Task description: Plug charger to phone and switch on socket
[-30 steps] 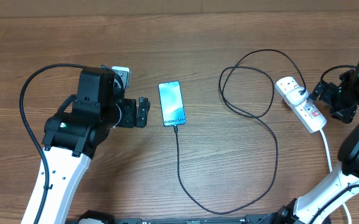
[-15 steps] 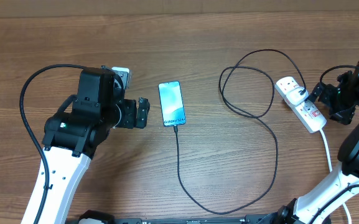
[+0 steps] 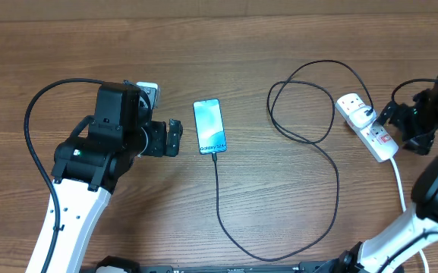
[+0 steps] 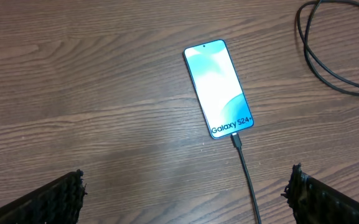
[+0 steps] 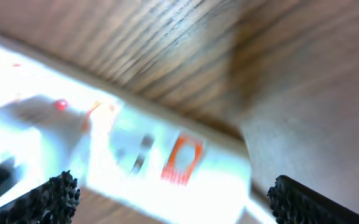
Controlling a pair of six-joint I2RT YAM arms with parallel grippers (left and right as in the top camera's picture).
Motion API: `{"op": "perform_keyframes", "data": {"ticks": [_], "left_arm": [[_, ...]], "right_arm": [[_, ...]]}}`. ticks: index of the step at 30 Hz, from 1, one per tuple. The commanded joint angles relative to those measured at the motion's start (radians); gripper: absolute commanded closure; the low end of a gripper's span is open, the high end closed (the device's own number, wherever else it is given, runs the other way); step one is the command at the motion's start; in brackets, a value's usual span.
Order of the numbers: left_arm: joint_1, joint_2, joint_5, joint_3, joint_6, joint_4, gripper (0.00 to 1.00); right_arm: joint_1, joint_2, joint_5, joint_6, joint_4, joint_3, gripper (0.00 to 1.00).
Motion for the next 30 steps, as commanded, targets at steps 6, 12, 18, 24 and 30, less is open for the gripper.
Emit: {"op": "perform_keyframes", "data": {"ticks": [6,12,18,24,30], "left_arm": [[-0.009,0.004,0.003,0.000,0.015,-0.003,0.01],[-0.009,0.004,0.003,0.000,0.015,-0.003,0.00],[-0.009,0.004,0.003,0.000,0.015,-0.003,0.01],[-0.009,0.004,0.003,0.000,0.015,-0.003,0.00],[-0.009,0.004,0.003,0.000,0.015,-0.003,0.00]], "right_arm": [[0.076,-0.401,-0.026,0.055,-0.106,-0.002,0.00],[0.208,-0.600,-0.025,0.043,-0.147,-0.032,0.00],[0.267,-0.811,-0.026,0.044,-0.161,-0.093,0.00],[0.267,-1.036,-0.026,0.043,-0.196,-0.154,0.00],[0.267,-1.164,-0.093,0.045,-0.289,-0.163,0.00]]}}
